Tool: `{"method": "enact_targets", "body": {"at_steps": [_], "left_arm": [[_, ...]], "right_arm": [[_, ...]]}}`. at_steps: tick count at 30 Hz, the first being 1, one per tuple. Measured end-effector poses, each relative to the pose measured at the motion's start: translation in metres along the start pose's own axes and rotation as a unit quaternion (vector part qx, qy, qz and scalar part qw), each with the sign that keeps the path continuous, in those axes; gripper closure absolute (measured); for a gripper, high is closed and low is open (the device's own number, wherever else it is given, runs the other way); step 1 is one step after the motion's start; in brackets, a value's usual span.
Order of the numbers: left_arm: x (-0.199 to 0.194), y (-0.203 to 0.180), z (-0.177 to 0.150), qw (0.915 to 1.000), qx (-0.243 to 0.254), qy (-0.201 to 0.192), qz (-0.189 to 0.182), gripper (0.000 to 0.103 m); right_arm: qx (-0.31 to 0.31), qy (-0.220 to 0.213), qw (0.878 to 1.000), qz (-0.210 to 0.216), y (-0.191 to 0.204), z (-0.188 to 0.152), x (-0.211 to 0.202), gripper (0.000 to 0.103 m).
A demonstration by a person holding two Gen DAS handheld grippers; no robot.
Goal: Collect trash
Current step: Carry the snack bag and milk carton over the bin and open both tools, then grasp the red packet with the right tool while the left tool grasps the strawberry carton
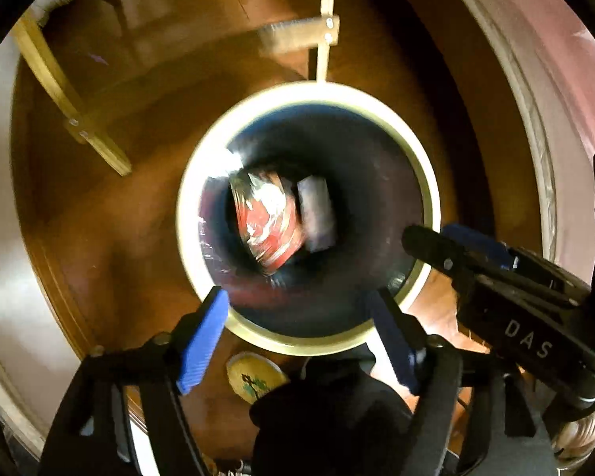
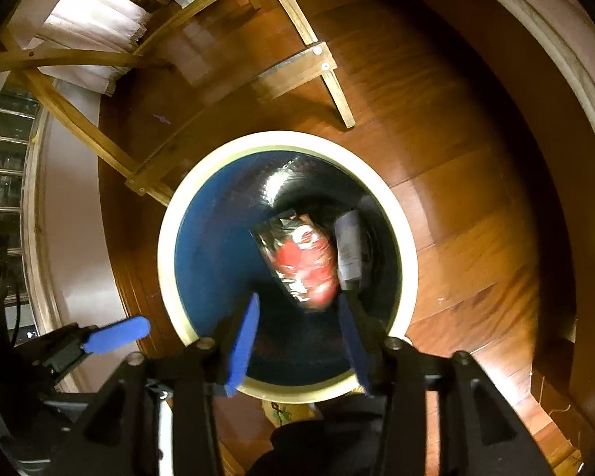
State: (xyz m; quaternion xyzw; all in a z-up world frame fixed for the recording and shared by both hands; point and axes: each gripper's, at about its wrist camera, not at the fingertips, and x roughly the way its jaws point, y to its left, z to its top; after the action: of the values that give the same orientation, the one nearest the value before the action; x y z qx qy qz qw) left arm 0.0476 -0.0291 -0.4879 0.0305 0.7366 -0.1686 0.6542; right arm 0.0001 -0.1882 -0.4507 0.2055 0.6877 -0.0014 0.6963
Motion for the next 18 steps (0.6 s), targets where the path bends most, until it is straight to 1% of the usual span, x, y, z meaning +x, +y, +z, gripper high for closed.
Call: {"method": "enact_targets", "body": {"at_steps": [4,6,8,12,14,15,18], "left_arm": [[-0.045,-0.003,-0.01,0.9993,0.007,-0.031,0.021,0.028],[-0.063,-0.003,-0.014,0.9986,0.008,-0.045,0.027,0.027],[-0.093,-0.004,-0.019,0.9972,0.004,-0.066,0.035,0.028],[-0.15,-0.001,-0.029,0.9939,-0.01,-0.103,0.038,0.027],[-0.188,-0.001,-0.035,0.9905,-0.016,-0.129,0.045,0.027],[-0.199,-0.001,-0.036,0.9897,-0.016,-0.135,0.046,0.027],[-0.254,-0.003,-0.045,0.9869,-0.016,-0.155,0.043,0.027]], "right_arm": [[-0.001,-0.006,1.0,0.002,0.01,0.0,-0.02,0.055],[-0.005,-0.012,1.0,0.004,0.017,-0.002,-0.037,0.055],[-0.01,-0.019,1.0,0.003,0.025,-0.004,-0.056,0.055],[-0.025,-0.038,0.999,0.001,0.046,-0.01,-0.105,0.055],[-0.034,-0.051,0.998,-0.001,0.055,-0.014,-0.133,0.055],[-0.039,-0.057,0.998,-0.001,0.061,-0.016,-0.149,0.055],[-0.051,-0.078,0.996,-0.003,0.079,-0.023,-0.192,0.055]]}}
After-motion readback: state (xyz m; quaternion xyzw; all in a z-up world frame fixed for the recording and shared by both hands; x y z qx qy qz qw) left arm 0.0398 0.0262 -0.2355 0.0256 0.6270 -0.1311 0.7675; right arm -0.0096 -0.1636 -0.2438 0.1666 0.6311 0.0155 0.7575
